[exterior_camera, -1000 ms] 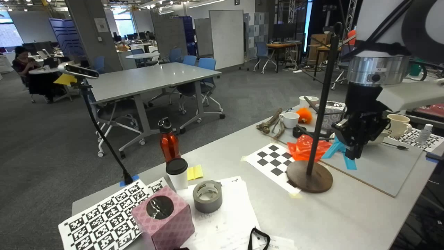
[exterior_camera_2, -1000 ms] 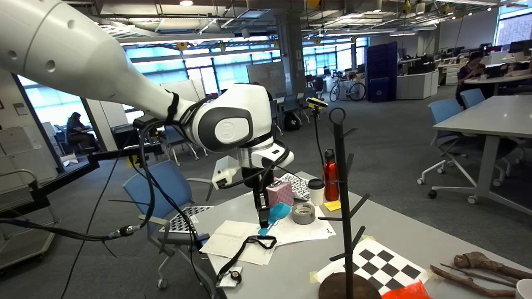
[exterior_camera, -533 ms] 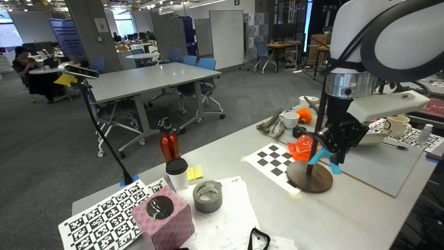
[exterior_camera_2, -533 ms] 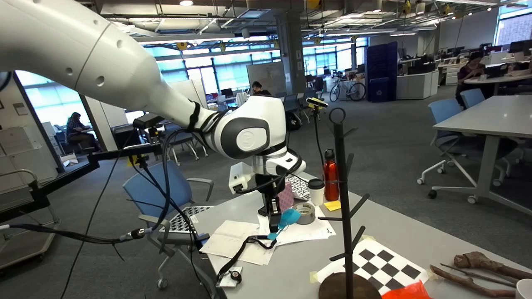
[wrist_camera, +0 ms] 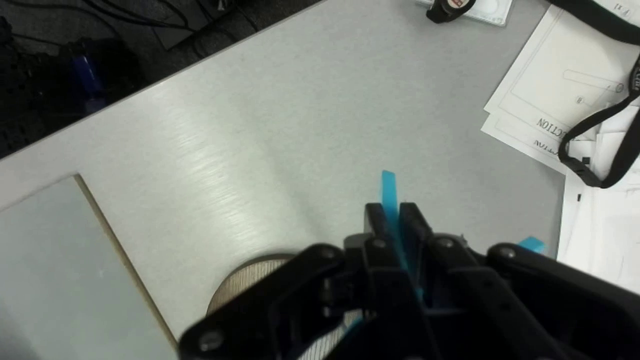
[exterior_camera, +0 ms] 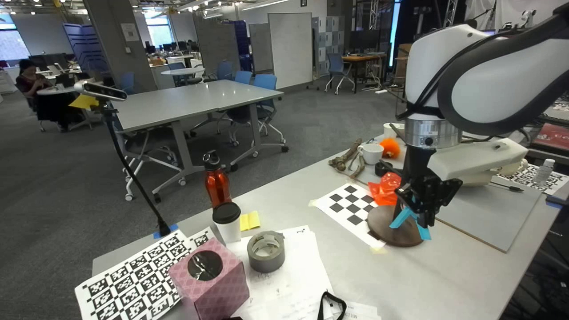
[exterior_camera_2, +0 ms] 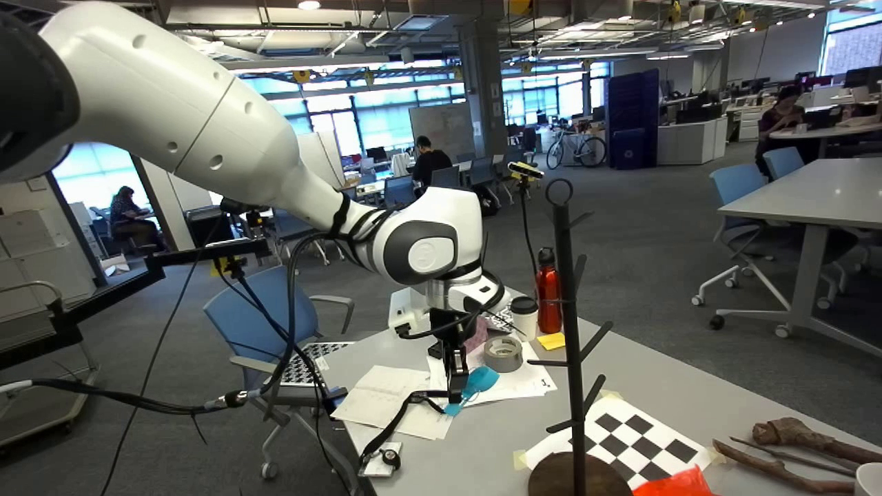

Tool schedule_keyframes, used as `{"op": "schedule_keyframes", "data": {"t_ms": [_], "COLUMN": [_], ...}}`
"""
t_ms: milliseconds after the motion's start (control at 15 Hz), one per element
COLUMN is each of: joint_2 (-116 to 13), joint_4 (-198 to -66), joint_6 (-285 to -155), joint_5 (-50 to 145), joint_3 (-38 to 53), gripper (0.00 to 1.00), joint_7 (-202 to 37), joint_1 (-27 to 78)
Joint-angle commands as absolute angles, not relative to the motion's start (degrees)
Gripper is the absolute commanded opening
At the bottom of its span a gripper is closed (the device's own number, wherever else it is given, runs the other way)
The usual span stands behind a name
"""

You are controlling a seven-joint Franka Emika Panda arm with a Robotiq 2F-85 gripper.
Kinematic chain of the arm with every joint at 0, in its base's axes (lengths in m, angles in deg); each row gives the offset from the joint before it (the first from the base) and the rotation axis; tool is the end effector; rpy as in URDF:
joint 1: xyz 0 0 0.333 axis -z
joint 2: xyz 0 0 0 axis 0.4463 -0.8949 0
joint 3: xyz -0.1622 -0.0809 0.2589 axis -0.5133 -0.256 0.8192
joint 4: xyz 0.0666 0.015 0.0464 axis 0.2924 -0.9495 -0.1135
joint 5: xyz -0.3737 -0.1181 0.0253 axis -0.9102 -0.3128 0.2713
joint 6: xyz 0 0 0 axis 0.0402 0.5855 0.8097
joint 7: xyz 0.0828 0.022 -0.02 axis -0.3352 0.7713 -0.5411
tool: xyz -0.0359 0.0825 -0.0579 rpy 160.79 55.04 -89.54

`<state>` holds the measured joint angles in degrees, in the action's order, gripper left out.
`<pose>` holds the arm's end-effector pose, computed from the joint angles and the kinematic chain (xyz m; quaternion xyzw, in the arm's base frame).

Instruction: Take the object from the stand and put it on the table

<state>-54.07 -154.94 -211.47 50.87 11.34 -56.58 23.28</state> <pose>0.5848 0.0325 0.2771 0.9683 -0.2395 -0.0682 0.0184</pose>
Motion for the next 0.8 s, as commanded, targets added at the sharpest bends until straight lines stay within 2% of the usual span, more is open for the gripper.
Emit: {"op": "schedule_keyframes", "data": {"t_ms": [0,733], "joint_2": [-57.48,-66.14], "joint_4": [-151.92,-149.28], "joint_6": [-210.33,-216.67], "joint_5": [50.04,50.31], "joint_3": [9.95,8.94], "gripper": [0.03,0.03], "joint_7": [-55.11,-55.26], "joint_1": [21.64,19.77]}}
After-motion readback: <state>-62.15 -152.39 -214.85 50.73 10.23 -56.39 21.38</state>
